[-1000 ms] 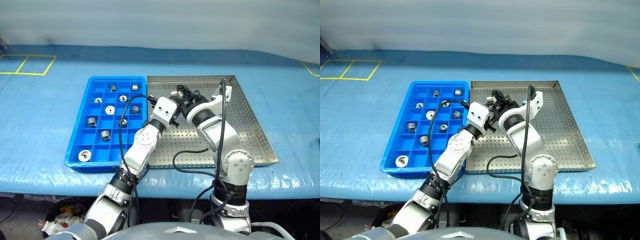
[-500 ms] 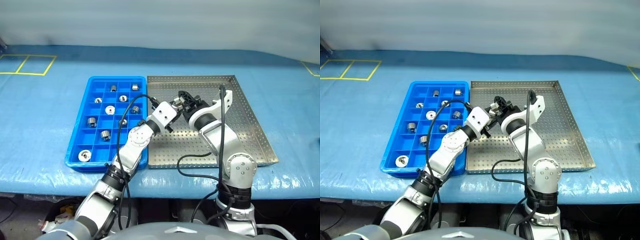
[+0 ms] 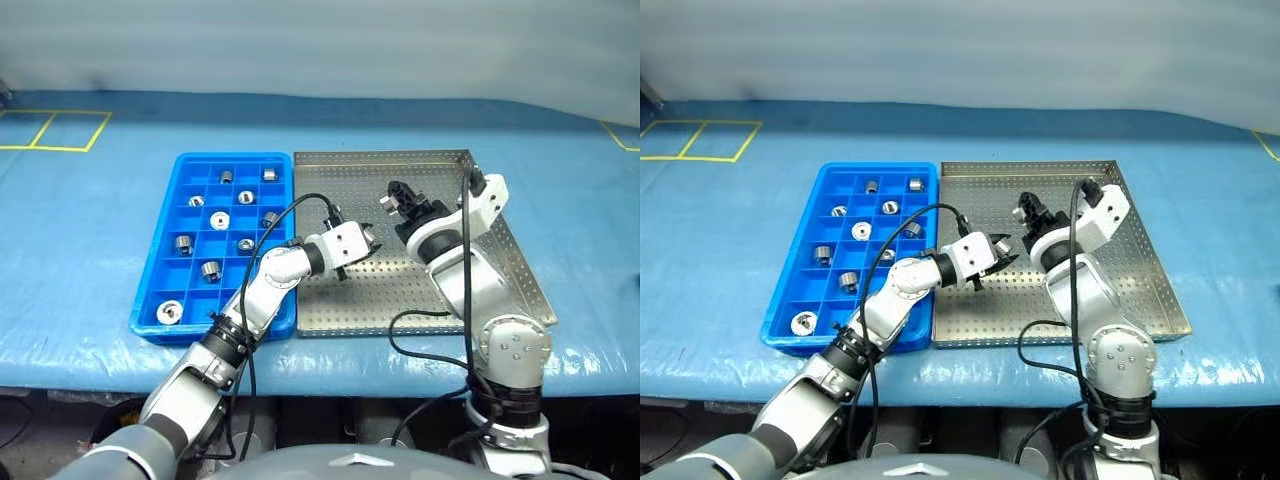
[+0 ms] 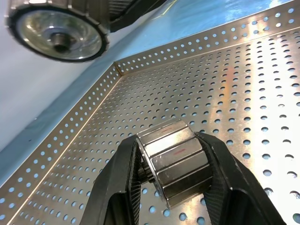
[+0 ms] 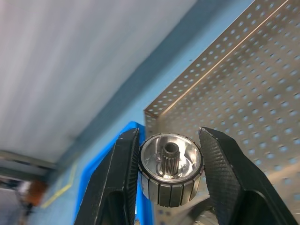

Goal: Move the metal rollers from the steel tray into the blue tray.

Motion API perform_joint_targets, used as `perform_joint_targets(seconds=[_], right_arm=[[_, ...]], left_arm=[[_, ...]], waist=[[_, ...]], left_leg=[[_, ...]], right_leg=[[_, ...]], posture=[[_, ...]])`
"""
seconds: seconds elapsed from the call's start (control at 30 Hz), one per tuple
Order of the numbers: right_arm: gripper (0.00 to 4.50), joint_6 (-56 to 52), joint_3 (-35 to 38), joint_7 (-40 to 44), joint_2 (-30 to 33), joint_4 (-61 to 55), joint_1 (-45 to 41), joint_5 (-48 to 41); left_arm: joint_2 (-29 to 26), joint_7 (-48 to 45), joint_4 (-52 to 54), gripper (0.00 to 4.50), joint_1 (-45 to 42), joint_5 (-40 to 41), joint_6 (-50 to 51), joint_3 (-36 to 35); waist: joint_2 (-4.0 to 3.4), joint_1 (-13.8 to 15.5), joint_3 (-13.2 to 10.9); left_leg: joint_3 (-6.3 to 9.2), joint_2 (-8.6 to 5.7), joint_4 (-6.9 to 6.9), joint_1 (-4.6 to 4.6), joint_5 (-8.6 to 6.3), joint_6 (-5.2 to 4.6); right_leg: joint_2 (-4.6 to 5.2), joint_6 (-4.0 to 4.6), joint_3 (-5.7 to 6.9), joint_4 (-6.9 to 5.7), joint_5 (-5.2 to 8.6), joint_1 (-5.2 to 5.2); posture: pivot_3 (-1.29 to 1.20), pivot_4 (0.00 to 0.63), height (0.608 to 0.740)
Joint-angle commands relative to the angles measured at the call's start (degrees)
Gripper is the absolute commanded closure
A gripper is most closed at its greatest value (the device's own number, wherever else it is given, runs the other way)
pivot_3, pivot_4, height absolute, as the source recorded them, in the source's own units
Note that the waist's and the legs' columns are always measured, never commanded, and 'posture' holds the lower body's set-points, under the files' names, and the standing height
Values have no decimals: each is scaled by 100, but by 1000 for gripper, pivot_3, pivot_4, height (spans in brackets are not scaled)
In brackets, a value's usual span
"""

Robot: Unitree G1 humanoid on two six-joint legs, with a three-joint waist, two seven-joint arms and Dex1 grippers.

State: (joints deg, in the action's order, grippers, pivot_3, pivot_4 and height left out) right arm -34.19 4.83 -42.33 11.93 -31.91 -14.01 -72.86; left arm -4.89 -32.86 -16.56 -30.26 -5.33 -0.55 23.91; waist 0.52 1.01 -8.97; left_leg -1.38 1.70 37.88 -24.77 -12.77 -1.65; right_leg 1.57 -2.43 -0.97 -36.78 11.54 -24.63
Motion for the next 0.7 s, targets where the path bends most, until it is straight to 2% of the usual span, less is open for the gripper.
perform_joint_targets(seconds=[0.03,0.27,0.53,0.7], right_arm=[[2887,-225,44,-26,329,-400,132,432],[2887,-680,45,118,733,-459,449,1065],[2887,-1050,-49,466,539,-251,381,1372],[2887,-1246,-182,753,390,-152,231,1611]], left_arm=[[157,-47,537,3047,-92,540,546,-470],[-199,237,1892,3047,103,1146,1939,-1399],[-1142,248,3404,3047,968,1549,3146,-2090],[-1855,-30,3800,3047,1665,1670,3283,-2302]], waist=[[0,-20,0],[0,-55,0],[1,-13,0],[0,19,0]], left_leg=[[-4,-4,2,1,-1,-2],[-8,-5,3,12,0,-2],[-8,1,2,12,-1,-2],[-9,14,2,15,0,-1]], right_leg=[[0,-1,-4,0,0,0],[-18,-1,-9,-6,0,0],[-14,-2,-10,-4,-1,1],[-11,2,-10,-4,2,2]], posture=[[47,150,740],[49,150,740],[155,150,740],[155,150,740]])
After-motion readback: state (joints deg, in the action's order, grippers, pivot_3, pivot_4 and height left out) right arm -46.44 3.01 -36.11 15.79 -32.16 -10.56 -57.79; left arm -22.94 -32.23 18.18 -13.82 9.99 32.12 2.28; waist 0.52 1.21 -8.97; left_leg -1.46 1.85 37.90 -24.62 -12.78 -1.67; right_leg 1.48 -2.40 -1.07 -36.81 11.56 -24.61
